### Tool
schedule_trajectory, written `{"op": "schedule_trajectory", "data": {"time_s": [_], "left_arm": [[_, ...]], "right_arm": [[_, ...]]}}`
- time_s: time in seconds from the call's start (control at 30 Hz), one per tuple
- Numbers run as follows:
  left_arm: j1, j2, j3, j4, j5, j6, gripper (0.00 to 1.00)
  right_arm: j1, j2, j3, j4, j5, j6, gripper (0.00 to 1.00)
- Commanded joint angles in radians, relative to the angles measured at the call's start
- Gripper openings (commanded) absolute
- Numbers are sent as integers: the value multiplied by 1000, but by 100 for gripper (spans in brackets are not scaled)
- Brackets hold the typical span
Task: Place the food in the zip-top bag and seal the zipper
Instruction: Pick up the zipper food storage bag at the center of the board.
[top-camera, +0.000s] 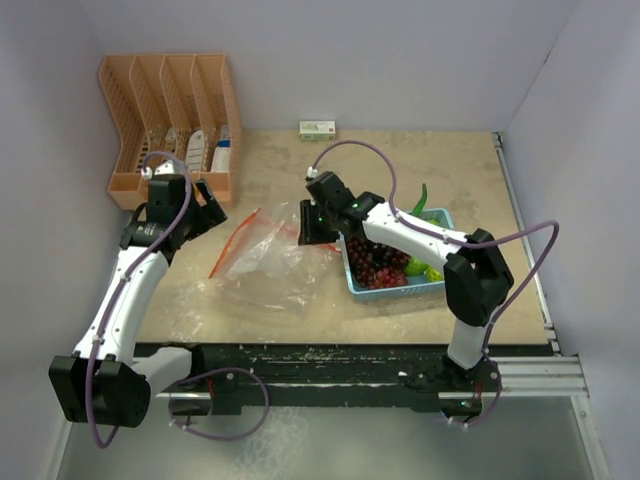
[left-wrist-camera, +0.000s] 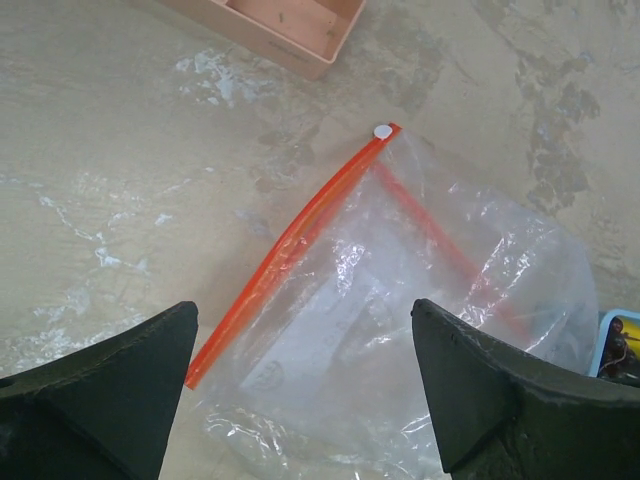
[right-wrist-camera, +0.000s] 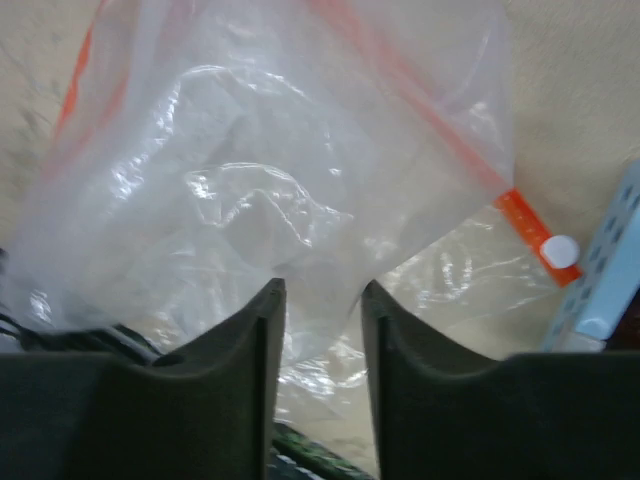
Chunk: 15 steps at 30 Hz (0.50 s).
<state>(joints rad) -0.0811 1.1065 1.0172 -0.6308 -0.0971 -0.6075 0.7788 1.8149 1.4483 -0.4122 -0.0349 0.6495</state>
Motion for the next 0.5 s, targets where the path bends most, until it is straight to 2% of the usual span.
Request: {"op": "schedule_trajectory", "data": {"time_s": [0.0, 0.03, 0.07, 0.3, 0.37, 0.47], "left_arm": [[-2, -23, 14, 9, -27, 17, 92], [-2, -25, 10, 11, -27, 19, 92], [-2, -27, 6, 12, -27, 20, 92], [-2, -26, -21, 29, -27, 13, 95], [-2, -21, -24, 36, -22, 7, 95], [-2, -12, -25, 48, -10, 0, 95]], "right_arm": [[0, 17, 49, 36, 30, 25, 17], [0, 19, 59, 23, 55, 30, 2], [0, 20, 72, 4, 77, 24, 0], [-26, -65, 135, -115, 288, -100, 0], [-64, -119, 117, -101, 244, -137, 0], [-131, -230, 65, -15, 87, -192, 0]]}}
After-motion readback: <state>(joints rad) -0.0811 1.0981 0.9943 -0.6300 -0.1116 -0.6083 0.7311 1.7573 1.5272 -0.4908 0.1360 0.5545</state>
